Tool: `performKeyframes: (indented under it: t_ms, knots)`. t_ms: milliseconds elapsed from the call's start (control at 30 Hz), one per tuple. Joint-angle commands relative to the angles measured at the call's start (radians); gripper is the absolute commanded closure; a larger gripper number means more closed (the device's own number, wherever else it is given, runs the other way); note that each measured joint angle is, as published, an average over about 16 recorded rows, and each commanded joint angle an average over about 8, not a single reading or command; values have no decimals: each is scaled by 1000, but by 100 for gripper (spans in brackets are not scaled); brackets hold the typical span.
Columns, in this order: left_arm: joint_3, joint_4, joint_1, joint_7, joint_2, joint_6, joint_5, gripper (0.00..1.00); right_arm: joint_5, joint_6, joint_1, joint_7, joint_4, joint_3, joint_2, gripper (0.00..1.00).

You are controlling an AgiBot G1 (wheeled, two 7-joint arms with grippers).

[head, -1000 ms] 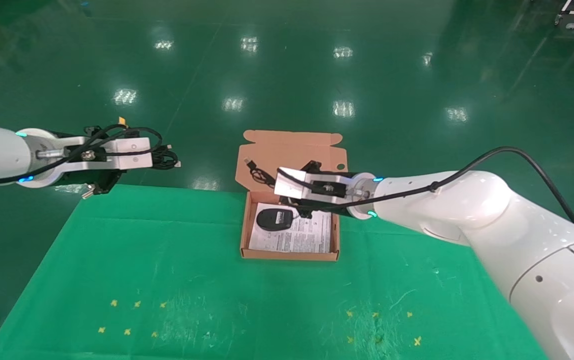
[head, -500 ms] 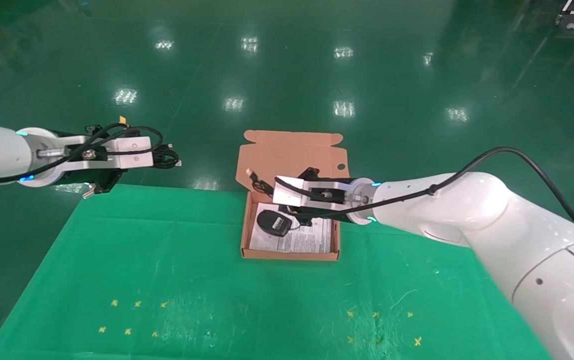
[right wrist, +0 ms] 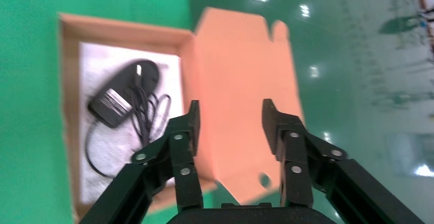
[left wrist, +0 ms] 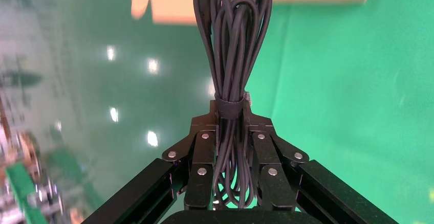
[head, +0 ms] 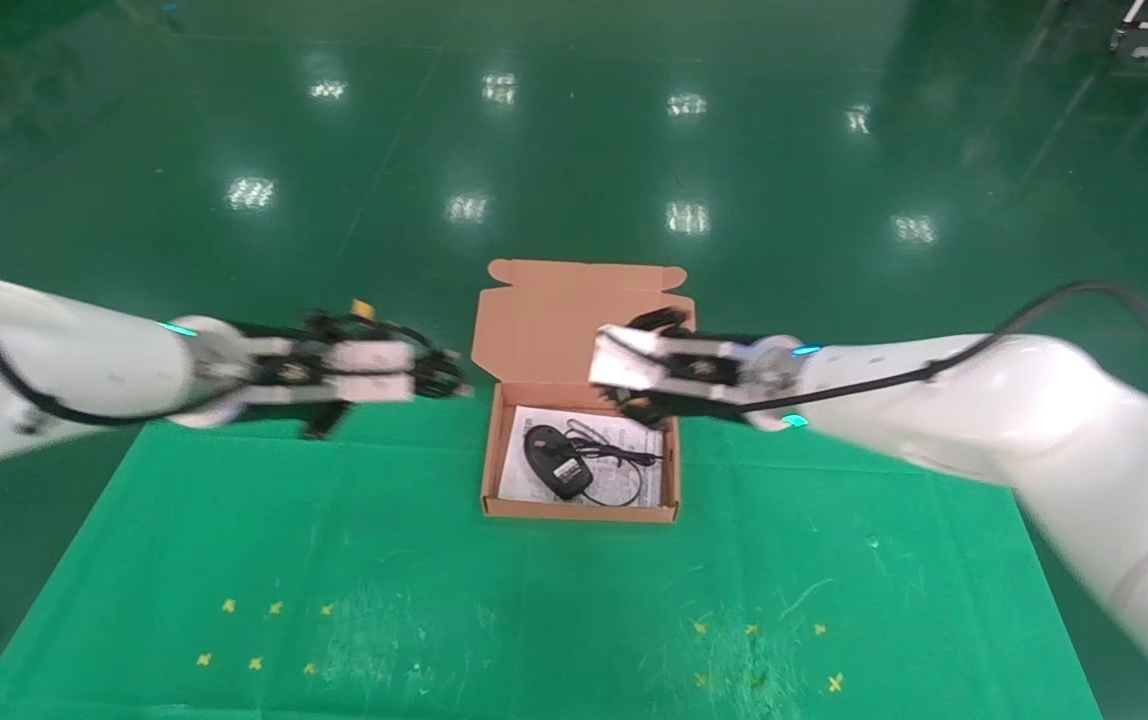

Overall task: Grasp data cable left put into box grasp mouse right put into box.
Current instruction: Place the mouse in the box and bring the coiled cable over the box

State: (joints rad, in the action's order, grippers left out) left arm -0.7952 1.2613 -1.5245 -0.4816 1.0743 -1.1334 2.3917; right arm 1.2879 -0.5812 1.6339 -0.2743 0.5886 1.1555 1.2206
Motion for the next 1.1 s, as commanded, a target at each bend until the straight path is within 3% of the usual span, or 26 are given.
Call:
performKeyframes:
  t_ms: [33,500,833,867,1100]
  knots:
    - [-8,-7,15,21,19,19,-13,100,3,6,6,9,19,-2,-26,0]
    - [-82,-225,99,149,250,292,-7,100,105,70,13,254,354,52,-280,0]
    - [-203,-329,72,173,289,403,-105,100,233,112,25,463,516,109,-366,0]
    - [-216,-335,66,169,290,409,-117,95,246,114,27,481,524,114,-369,0]
    - [-273,-358,42,144,293,430,-172,7,301,117,37,554,560,134,-381,0]
